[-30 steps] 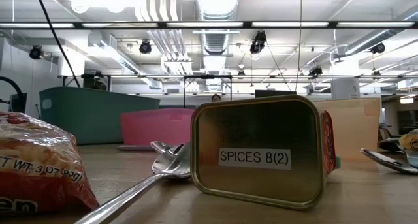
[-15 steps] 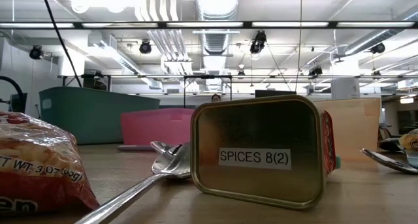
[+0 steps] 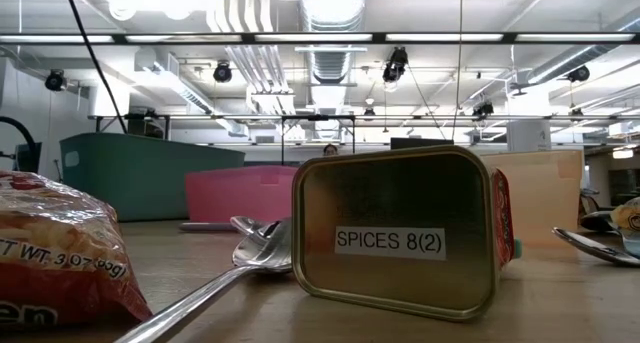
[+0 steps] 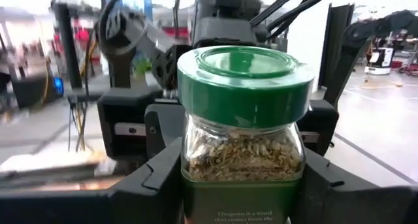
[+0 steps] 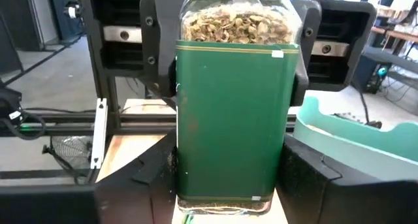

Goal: Pick & Place Food Item
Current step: Put the green seasoning bottle into the orange bin

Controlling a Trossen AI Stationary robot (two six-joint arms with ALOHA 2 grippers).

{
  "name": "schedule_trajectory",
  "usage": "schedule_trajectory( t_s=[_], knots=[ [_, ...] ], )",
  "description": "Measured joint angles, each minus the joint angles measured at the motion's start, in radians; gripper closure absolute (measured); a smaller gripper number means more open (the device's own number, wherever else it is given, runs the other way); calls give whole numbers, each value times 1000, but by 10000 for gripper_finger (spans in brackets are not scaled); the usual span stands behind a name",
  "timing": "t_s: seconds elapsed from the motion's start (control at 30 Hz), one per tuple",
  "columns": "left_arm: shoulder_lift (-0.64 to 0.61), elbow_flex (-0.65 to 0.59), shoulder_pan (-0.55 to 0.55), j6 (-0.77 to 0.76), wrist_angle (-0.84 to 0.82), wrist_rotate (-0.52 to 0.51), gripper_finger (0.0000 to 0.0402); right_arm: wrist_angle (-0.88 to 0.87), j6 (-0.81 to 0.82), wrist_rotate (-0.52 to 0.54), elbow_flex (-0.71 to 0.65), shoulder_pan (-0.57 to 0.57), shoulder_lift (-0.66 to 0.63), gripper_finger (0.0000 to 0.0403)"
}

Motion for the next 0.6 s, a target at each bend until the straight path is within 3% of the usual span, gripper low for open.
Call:
schedule_trajectory(
  t_s=[0.13,0.23,0.43,0.6],
  knots=[
    [-5,20,-1,-137,-210,15,216,-84,57,-10,-5,1,-1,112],
    [-8,44,-3,-229,-372,19,216,-170,139,-6,-2,2,-6,72],
    [-8,47,3,-353,-509,7,216,-323,299,-107,17,-20,-7,52],
    [-8,43,9,-382,-557,2,216,-329,301,-139,37,-40,-7,50]
  ],
)
